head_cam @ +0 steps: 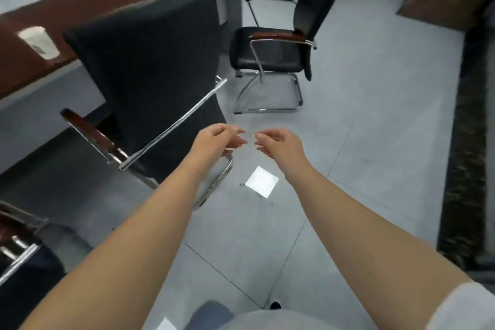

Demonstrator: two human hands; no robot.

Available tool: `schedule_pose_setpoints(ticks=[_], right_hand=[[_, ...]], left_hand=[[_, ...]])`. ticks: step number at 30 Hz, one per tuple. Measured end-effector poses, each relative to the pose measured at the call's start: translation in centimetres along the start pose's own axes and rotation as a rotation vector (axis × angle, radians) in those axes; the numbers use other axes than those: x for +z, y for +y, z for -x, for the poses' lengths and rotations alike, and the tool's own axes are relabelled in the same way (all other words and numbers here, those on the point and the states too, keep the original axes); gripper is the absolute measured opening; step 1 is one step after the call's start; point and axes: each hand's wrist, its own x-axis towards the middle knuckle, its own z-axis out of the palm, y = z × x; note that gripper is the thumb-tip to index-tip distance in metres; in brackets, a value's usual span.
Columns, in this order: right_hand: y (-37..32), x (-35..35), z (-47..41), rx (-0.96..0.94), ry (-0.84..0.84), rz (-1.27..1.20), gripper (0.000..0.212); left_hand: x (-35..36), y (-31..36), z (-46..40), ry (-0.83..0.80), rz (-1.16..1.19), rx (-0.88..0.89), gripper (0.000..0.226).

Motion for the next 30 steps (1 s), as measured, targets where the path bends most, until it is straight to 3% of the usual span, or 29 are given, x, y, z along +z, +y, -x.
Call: schedule_pose_setpoints(ticks=[5, 14, 21, 30], right_hand=[[-1.3, -5.8, -5.8, -0.015, 0.076, 0.002, 0.012], [-4.7, -9.4, -19.7, 0.005, 0.15, 0.026, 0.006], [-9.4, -9.7, -32.4, 0.047, 0.187, 0.124, 0.012], [-11.2, -10.6, -46.7, 0.144, 0.147, 0.137, 0.016]], left_hand=[[5.6, 3.4, -6.3, -0.079, -0.007, 0.029, 0.016], [10.3, 7.9, -21.7, -0.168, 0.038, 0.035, 0.019], [10.3, 13.4, -34.7, -0.134, 0.04, -0.017, 0.022], [11.8, 14.8, -48.6, -0.094, 0.032, -0.154, 0.023]])
